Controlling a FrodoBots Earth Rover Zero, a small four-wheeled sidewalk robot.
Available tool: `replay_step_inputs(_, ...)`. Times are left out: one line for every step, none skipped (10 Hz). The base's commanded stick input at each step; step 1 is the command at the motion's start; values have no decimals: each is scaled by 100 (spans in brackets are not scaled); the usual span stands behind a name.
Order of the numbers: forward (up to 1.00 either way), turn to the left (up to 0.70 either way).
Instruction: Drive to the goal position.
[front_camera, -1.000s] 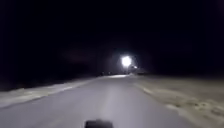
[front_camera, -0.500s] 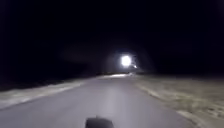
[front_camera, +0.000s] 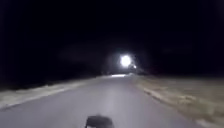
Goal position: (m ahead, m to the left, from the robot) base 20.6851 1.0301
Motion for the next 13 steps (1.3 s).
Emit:
replay_step_inputs(85, -34)
replay_step_inputs(85, 0)
replay_step_inputs(85, 0)
replay_step_inputs(85, 0)
replay_step_inputs(85, 0)
replay_step_inputs(85, 0)
replay_step_inputs(85, 0)
replay_step_inputs(85, 0)
replay_step_inputs(85, 0)
replay_step_inputs(85, 0)
replay_step_inputs(85, 0)
replay_step_inputs(85, 0)
replay_step_inputs(85, 0)
